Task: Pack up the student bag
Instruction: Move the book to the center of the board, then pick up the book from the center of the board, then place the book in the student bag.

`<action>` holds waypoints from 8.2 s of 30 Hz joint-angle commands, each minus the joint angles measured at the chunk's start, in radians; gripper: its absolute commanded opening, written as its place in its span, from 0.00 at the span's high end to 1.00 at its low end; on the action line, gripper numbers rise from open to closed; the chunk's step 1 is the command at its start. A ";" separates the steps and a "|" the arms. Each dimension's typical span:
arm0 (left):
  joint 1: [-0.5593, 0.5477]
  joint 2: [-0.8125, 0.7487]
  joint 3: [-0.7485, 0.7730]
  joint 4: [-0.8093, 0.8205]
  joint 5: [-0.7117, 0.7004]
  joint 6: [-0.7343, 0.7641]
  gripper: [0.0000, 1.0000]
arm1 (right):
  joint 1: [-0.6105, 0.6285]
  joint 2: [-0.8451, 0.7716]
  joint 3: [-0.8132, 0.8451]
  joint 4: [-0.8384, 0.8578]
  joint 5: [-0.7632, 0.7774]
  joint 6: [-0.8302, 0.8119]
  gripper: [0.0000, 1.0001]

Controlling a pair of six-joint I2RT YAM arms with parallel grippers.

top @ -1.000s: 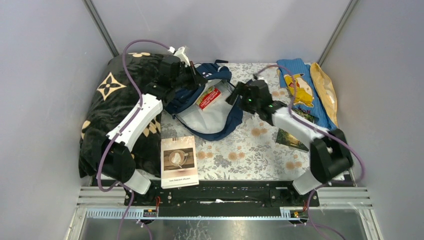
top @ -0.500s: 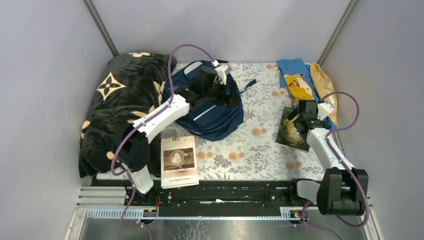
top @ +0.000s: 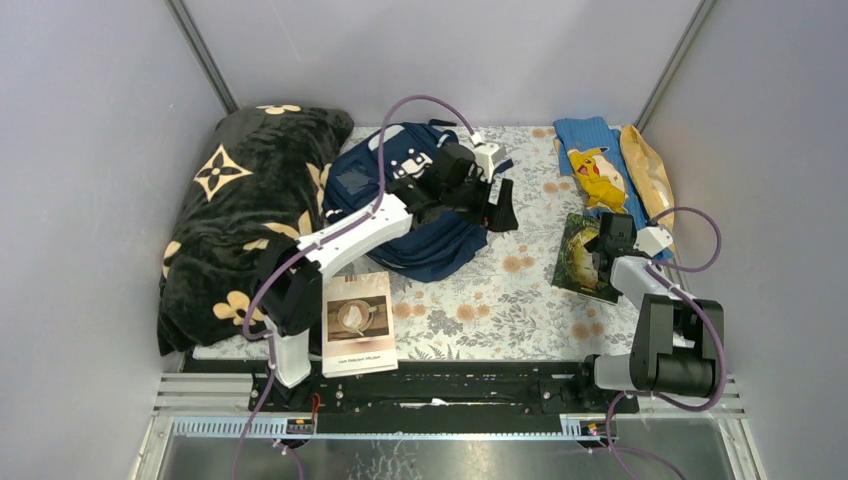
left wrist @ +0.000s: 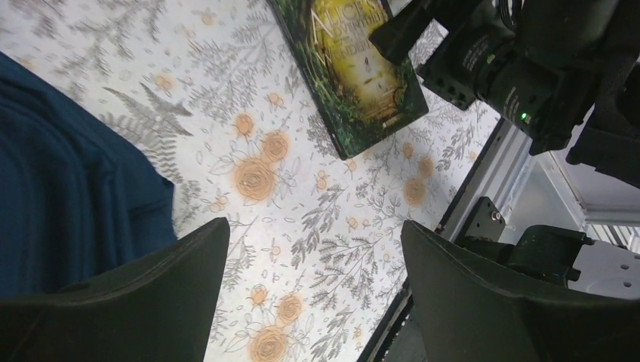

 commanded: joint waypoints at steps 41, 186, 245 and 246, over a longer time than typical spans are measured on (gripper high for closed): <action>-0.133 0.567 0.249 0.327 -0.036 -0.289 0.08 | -0.128 0.127 -0.050 0.265 -0.841 -0.058 0.00; 0.259 -0.341 -0.703 0.892 -0.107 -0.731 0.15 | 0.407 0.295 -0.026 1.443 -1.082 0.711 1.00; -0.075 0.095 -0.195 -0.074 -0.695 0.124 0.53 | 0.141 -0.386 0.109 -0.006 -0.687 -0.063 1.00; -0.075 0.097 -0.189 -0.081 -0.683 0.122 0.52 | 0.140 -0.386 0.110 -0.006 -0.689 -0.064 1.00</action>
